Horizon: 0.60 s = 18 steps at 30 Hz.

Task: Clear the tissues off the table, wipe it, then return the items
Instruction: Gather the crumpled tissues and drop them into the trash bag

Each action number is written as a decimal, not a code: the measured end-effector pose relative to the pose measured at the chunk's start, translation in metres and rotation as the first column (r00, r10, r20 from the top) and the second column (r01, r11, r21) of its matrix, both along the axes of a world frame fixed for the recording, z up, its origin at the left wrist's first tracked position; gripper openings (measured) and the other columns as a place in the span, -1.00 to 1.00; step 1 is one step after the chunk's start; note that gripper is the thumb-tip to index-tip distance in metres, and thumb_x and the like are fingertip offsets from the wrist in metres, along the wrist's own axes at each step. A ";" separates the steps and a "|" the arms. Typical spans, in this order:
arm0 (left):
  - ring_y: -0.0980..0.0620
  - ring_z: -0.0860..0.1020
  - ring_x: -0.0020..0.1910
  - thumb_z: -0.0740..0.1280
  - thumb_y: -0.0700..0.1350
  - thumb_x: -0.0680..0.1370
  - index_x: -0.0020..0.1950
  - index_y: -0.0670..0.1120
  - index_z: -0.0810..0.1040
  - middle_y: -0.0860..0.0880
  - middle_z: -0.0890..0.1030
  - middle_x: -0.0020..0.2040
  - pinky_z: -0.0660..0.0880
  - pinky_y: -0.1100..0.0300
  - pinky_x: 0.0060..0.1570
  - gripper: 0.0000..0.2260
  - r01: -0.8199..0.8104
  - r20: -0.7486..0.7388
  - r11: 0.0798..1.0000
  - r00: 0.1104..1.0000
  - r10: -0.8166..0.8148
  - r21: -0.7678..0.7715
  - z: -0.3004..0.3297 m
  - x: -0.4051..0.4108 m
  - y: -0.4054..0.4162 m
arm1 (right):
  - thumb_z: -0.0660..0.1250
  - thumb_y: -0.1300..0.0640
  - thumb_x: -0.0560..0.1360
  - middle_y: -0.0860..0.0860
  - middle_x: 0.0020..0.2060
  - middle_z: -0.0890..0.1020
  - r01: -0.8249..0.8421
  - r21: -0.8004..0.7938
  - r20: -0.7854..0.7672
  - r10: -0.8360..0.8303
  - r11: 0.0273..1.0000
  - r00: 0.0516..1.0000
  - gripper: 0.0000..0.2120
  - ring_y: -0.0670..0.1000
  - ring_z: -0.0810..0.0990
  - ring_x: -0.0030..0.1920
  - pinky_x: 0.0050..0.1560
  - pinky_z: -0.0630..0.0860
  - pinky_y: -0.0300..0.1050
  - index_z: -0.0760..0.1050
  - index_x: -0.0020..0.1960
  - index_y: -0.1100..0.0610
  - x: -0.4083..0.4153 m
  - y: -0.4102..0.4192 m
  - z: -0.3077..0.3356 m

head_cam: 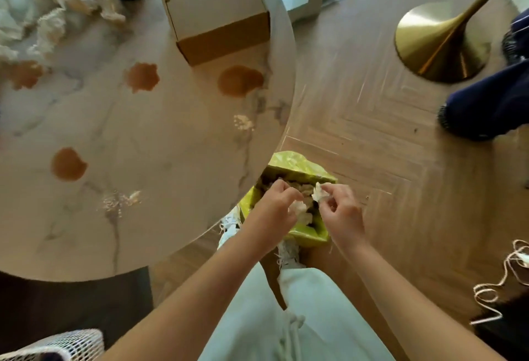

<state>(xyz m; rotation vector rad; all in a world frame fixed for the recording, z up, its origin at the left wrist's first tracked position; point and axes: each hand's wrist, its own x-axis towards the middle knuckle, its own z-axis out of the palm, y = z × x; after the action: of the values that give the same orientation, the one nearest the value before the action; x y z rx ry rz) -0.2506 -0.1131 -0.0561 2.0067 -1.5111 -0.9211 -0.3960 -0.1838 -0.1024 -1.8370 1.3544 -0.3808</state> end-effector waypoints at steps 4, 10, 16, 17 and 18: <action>-0.04 0.48 0.12 0.27 -0.34 0.50 0.22 -0.18 0.51 -0.11 0.44 0.19 0.40 0.33 0.12 -0.70 0.027 0.024 0.993 0.999 -0.030 0.112 -0.009 -0.008 -0.002 | 0.27 0.32 0.49 0.04 0.17 0.45 -0.019 0.141 -0.052 0.027 0.990 0.998 -0.66 -0.07 0.49 -0.13 -0.09 0.47 -0.23 0.45 0.25 0.14 -0.015 -0.005 -0.004; 0.00 0.52 0.03 0.27 -0.35 0.50 0.21 -0.21 0.51 -0.11 0.51 0.11 0.42 0.36 0.05 -0.72 -0.076 0.059 0.997 0.995 0.077 -0.022 0.009 0.004 0.001 | 0.27 0.34 0.50 0.07 0.08 0.49 -0.009 0.081 -0.013 0.010 0.997 1.000 -0.74 -0.13 0.45 -0.22 -0.16 0.38 -0.31 0.50 0.17 0.18 -0.016 -0.019 0.012; 0.15 0.53 -0.16 0.32 -0.36 0.46 0.09 -0.20 0.58 -0.03 0.56 -0.05 0.47 0.44 -0.06 -0.77 -0.235 0.044 0.945 0.967 0.251 -0.228 0.039 0.031 0.003 | 0.28 0.35 0.48 0.06 0.03 0.54 -0.117 -0.053 0.081 0.121 0.992 0.989 -0.76 -0.17 0.46 -0.22 -0.16 0.44 -0.39 0.52 0.13 0.20 0.032 -0.032 0.041; 0.19 0.52 -0.17 0.33 -0.37 0.46 0.08 -0.20 0.58 0.00 0.55 -0.06 0.47 0.46 -0.07 -0.77 -0.269 0.040 0.930 0.957 0.288 -0.251 0.044 0.039 0.004 | 0.29 0.36 0.48 0.07 0.01 0.55 -0.142 -0.094 0.110 0.152 0.985 0.982 -0.76 -0.16 0.48 -0.21 -0.14 0.46 -0.38 0.53 0.12 0.22 0.046 -0.034 0.048; 0.24 0.50 -0.19 0.34 -0.37 0.45 0.07 -0.19 0.59 0.02 0.54 -0.07 0.45 0.49 -0.08 -0.77 -0.305 0.037 0.913 0.944 0.327 -0.272 0.049 0.048 0.005 | 0.29 0.37 0.47 0.08 -0.01 0.56 -0.166 -0.132 0.142 0.184 0.977 0.973 -0.76 -0.14 0.49 -0.21 -0.11 0.48 -0.36 0.53 0.11 0.23 0.061 -0.037 0.056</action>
<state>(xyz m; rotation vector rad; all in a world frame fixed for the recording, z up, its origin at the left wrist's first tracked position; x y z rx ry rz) -0.2021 -0.1079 -0.0069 2.0297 -1.2223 -0.4842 -0.3355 -0.2209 -0.0463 -1.9654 1.0761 -0.5083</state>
